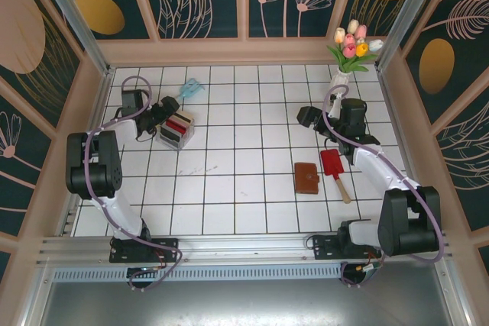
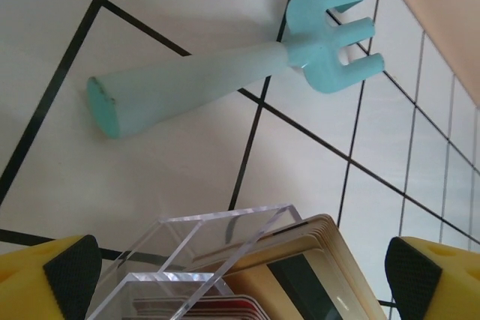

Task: Put the credit cards into the card holder
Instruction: Move the storage box to the center of the table.

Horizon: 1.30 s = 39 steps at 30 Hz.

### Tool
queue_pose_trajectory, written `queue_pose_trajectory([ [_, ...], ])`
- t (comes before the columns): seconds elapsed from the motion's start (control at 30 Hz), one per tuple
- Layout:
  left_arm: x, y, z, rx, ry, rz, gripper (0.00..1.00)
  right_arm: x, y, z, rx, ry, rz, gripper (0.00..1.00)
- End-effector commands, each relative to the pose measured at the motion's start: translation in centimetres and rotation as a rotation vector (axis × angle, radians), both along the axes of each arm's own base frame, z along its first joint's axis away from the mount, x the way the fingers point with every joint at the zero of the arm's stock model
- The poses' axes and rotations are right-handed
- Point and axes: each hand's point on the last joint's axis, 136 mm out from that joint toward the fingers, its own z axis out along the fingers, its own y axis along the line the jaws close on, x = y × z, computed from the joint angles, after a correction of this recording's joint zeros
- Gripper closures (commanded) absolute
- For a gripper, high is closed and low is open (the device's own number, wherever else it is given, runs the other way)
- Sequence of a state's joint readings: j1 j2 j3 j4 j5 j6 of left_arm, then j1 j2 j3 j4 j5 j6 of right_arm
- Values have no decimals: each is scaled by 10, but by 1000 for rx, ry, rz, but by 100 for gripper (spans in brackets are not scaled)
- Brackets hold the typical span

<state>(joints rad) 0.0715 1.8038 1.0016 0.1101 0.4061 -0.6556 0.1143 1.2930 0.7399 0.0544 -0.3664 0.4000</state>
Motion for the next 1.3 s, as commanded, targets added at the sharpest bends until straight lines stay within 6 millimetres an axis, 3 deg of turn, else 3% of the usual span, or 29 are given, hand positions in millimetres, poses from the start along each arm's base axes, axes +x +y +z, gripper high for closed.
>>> queue_pose_trajectory([
  [0.0, -8, -21, 11, -108, -42, -69, 1, -8, 1, -13, -4, 40, 0, 3],
  [0.33, -22, -85, 20, -238, -67, -247, 2, -24, -2, -33, -5, 155, -26, 6],
  [0.47, -32, -115, 22, -251, -65, -302, 2, -43, -12, -52, -37, 279, -73, 14],
  [0.67, -38, -144, 31, -279, -85, -331, 1, -79, -15, -75, -50, 438, -100, 25],
  [0.87, -43, -180, 28, -311, -65, -394, 1, -113, -34, -94, -69, 549, -261, 28],
  [1.07, -56, -176, 20, -279, -39, -314, 1, -138, -25, -114, -62, 617, -245, 30],
  [1.27, -78, -177, 11, -318, 10, -296, 2, -143, -15, -123, -60, 633, -191, 35],
])
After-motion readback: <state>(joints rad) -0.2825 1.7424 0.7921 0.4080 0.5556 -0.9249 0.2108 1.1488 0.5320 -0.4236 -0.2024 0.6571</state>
